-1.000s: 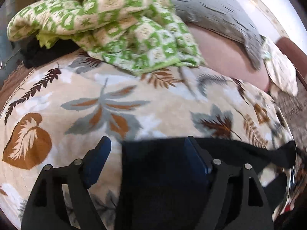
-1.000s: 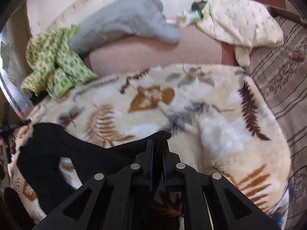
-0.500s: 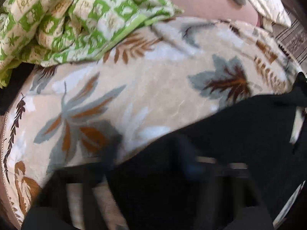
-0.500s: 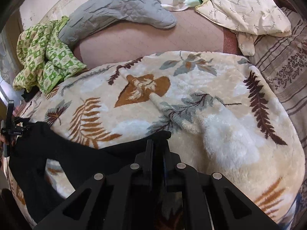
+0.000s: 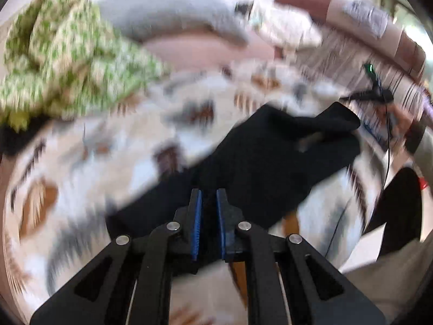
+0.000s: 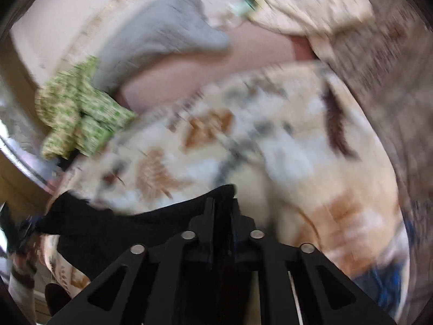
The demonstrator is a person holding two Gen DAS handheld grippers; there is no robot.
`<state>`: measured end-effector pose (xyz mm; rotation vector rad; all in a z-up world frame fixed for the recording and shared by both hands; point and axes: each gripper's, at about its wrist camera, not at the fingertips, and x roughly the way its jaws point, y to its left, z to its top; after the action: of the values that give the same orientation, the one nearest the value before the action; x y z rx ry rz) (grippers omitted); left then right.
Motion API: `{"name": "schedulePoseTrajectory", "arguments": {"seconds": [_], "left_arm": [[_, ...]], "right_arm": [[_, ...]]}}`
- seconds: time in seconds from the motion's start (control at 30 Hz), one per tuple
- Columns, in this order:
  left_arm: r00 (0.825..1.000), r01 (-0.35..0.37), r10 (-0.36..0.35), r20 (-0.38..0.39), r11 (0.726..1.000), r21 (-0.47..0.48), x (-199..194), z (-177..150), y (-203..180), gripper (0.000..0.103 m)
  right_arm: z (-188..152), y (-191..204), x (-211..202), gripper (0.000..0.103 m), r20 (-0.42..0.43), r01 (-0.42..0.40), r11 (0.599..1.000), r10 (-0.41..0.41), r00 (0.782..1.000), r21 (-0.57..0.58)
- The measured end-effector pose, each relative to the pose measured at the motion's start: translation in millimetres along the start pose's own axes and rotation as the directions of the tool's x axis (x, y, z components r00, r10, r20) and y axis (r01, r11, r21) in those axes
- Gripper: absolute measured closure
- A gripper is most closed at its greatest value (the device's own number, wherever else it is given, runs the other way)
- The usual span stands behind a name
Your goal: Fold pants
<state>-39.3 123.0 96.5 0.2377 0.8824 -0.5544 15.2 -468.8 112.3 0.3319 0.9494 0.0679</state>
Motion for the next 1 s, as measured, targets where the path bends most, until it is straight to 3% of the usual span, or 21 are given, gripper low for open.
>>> {"name": "schedulePoseTrajectory", "arguments": {"seconds": [0.07,0.13,0.27,0.33,0.4,0.53,0.6,0.63,0.67,0.7,0.77,0.87,0.97,1.0], "left_arm": [[0.997,-0.022,0.017,-0.07,0.997,-0.072,15,-18,7,0.094],[0.997,-0.003,-0.011,-0.077,0.983,-0.184,20,-35,19,0.093],[1.0,0.009,-0.014,-0.016,0.972,-0.234,14,-37,15,0.093],[1.0,0.006,-0.009,-0.011,0.971,-0.24,16,-36,14,0.093],[1.0,0.013,-0.016,-0.009,0.965,-0.262,18,-34,19,0.093],[1.0,0.022,-0.017,0.019,0.955,-0.295,15,-30,30,0.093],[1.0,0.009,-0.001,0.028,0.956,-0.294,16,-25,33,0.093],[0.999,0.004,0.006,0.031,0.957,-0.291,16,-21,36,0.093],[0.999,0.004,0.008,0.038,0.956,-0.293,15,-18,38,0.093],[0.999,0.003,0.01,0.042,0.956,-0.294,15,-15,40,0.093],[0.998,0.011,0.008,0.062,0.954,-0.299,5,-10,46,0.093],[0.993,0.03,0.003,0.121,0.963,-0.266,-18,-22,46,0.093],[1.0,0.015,-0.007,0.029,0.956,-0.294,0,-47,49,0.092],[1.0,0.02,-0.024,-0.009,0.945,-0.328,12,-55,53,0.086]], "right_arm": [[-12,-9,15,0.081,-0.052,0.146,0.989,-0.146,0.988,-0.003],[-25,-15,21,0.069,-0.102,0.214,0.977,-0.213,0.972,-0.001],[-55,-10,-10,0.04,-0.07,0.11,0.994,-0.107,0.992,0.03],[-73,4,-24,0.039,-0.077,0.063,0.998,-0.065,0.995,-0.017],[-89,13,-27,0.038,-0.085,0.078,0.995,-0.083,0.993,-0.062],[-106,8,-8,0.038,-0.122,0.093,0.996,-0.094,0.988,-0.01],[-106,-4,8,0.039,-0.131,0.061,0.994,-0.048,0.99,0.095],[-107,-7,13,0.048,-0.126,0.046,0.99,-0.029,0.992,0.13],[-105,-11,17,0.08,-0.104,0.02,0.985,-0.002,0.995,0.171],[-103,-13,18,0.089,-0.088,0.004,0.981,0.013,0.996,0.193],[-97,-13,8,0.096,-0.024,-0.016,0.978,0.022,0.999,0.209],[-95,4,-25,0.096,0.037,-0.032,0.992,0.027,0.999,0.122],[-107,14,-51,0.096,0.04,-0.031,0.999,0.029,0.999,0.033],[-111,14,-50,0.096,0.027,-0.021,0.999,0.02,0.999,0.026]]}}
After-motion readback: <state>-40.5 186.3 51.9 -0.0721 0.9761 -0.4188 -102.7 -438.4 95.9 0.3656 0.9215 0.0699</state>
